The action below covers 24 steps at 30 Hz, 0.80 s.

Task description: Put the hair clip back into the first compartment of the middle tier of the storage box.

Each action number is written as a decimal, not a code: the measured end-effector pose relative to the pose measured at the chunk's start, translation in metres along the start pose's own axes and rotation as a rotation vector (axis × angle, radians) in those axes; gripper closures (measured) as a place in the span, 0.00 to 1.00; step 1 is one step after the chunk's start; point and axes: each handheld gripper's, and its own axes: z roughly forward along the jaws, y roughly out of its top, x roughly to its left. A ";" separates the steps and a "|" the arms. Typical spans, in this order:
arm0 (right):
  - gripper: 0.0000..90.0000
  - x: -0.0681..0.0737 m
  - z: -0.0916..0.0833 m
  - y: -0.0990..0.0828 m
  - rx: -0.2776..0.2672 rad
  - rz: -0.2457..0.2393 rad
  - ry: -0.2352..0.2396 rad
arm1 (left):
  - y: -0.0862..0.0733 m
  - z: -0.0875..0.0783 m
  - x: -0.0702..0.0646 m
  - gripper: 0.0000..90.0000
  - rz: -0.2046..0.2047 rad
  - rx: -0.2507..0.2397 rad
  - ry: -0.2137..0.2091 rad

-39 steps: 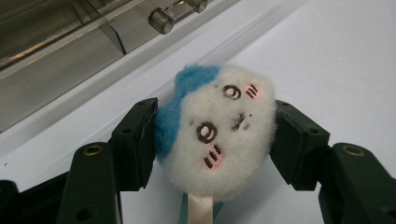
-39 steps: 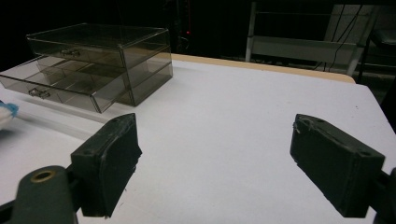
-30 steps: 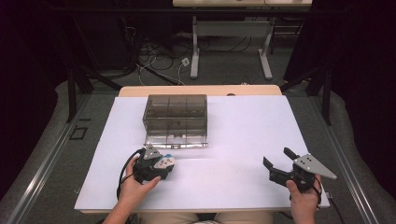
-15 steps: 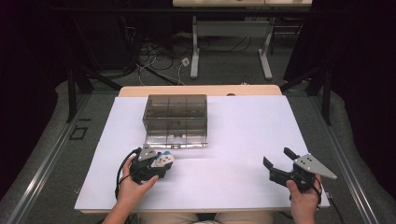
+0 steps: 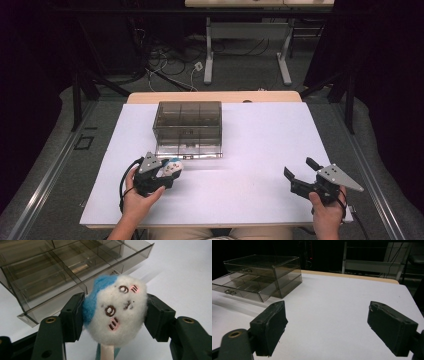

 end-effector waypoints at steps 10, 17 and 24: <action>0.16 0.002 0.001 -0.001 0.008 -0.008 0.008 | 0.001 -0.011 0.004 0.43 -0.007 -0.073 0.017; 0.16 0.004 0.001 -0.001 0.010 -0.010 0.009 | 0.002 -0.015 0.006 0.43 -0.003 -0.100 0.028; 0.16 0.003 0.002 -0.001 0.009 -0.010 0.014 | 0.003 -0.018 0.007 0.43 -0.003 -0.115 0.039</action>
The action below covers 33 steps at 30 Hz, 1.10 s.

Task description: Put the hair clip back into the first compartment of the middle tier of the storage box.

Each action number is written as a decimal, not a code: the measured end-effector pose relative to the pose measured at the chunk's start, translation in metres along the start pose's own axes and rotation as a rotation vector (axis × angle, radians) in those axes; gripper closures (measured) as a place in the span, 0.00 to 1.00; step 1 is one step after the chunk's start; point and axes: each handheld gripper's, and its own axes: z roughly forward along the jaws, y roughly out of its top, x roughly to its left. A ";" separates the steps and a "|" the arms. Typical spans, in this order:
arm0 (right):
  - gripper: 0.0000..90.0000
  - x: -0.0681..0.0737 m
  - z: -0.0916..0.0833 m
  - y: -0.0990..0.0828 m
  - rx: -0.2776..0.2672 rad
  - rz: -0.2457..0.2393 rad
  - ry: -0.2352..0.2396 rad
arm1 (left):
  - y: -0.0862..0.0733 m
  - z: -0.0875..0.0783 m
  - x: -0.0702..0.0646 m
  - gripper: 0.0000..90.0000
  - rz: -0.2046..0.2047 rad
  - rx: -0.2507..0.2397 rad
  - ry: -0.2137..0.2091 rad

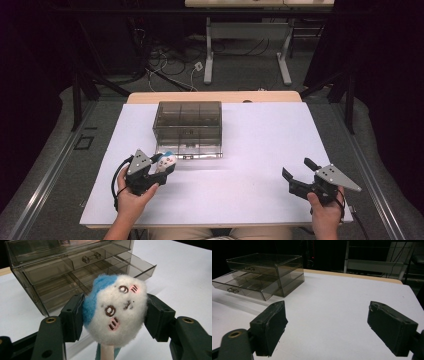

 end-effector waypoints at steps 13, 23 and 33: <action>0.16 0.000 0.000 0.000 -0.002 -0.005 -0.004 | 0.003 -0.007 0.007 0.43 -0.016 -0.030 0.010; 0.16 0.001 -0.002 0.001 -0.003 0.003 -0.009 | 0.010 -0.010 0.013 0.43 -0.002 -0.034 0.026; 0.16 0.002 -0.002 0.001 -0.006 0.002 -0.010 | 0.023 -0.015 0.023 0.43 0.012 -0.047 0.054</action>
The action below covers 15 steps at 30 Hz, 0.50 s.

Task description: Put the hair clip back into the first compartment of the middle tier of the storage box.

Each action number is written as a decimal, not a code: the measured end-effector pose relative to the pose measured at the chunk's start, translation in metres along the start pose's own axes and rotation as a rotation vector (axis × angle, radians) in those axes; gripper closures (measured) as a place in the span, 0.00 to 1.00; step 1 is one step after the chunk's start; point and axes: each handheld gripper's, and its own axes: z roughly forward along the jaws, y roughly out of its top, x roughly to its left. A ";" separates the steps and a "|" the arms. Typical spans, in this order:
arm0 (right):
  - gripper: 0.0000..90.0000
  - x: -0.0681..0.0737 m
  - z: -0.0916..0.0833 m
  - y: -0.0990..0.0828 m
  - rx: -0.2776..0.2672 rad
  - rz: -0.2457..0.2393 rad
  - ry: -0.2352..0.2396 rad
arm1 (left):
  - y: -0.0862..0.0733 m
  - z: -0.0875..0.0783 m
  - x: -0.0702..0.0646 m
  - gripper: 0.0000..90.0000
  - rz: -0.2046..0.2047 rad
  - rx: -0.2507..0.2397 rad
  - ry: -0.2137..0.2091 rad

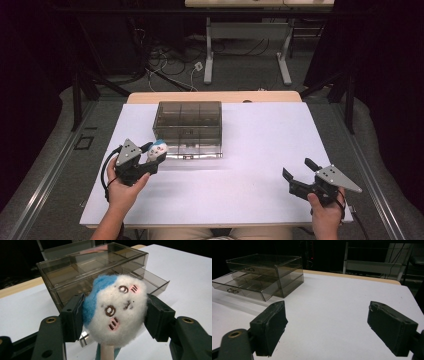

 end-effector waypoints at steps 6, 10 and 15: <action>0.16 -0.001 0.000 0.000 0.003 -0.004 -0.004 | 0.004 0.000 0.005 0.43 -0.008 0.008 0.008; 0.16 -0.002 0.000 0.000 0.000 -0.004 -0.003 | 0.006 0.000 0.007 0.43 -0.002 0.007 0.013; 0.16 -0.002 0.000 0.000 0.002 -0.002 0.001 | 0.010 0.001 0.011 0.43 0.003 0.010 0.024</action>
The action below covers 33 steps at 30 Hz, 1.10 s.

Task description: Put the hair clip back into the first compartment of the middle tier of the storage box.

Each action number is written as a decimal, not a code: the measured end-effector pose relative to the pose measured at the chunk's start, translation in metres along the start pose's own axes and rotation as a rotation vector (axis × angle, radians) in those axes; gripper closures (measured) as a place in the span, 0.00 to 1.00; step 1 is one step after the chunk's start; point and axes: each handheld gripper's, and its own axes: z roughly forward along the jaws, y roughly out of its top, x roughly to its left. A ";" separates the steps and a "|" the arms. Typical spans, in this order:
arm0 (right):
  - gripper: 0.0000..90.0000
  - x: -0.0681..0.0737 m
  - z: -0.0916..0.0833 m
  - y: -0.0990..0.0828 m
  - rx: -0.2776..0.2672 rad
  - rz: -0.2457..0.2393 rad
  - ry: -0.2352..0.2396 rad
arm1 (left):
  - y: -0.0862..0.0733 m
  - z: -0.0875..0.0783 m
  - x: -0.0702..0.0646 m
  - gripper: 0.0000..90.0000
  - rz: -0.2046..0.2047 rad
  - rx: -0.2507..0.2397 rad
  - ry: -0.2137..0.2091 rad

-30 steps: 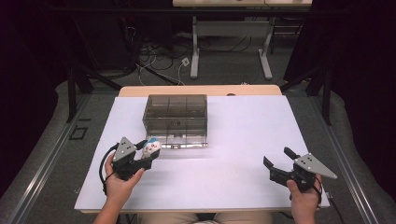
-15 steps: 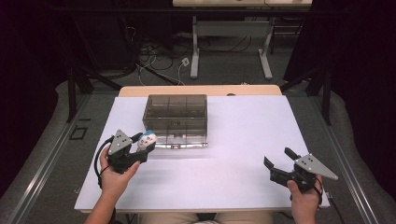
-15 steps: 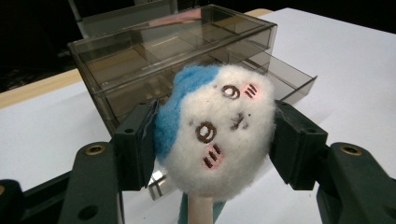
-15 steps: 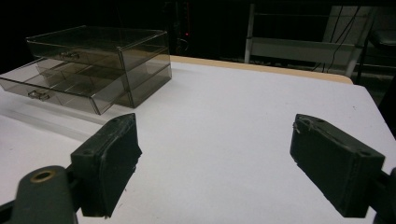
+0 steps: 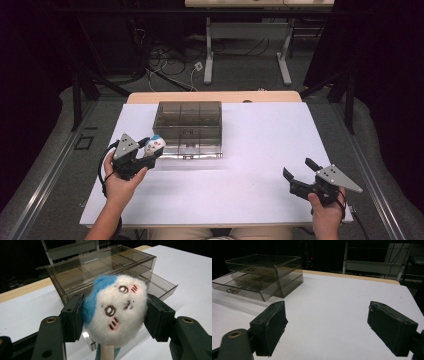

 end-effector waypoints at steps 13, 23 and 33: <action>0.16 0.000 0.000 0.000 0.002 -0.004 -0.007 | 0.011 0.009 0.014 0.43 0.019 0.043 0.016; 0.16 0.000 0.001 -0.001 0.000 0.001 -0.003 | 0.017 0.018 0.020 0.43 0.049 0.097 0.032; 0.16 -0.002 0.000 -0.001 0.003 0.002 -0.004 | 0.021 0.023 0.023 0.43 0.076 0.145 0.037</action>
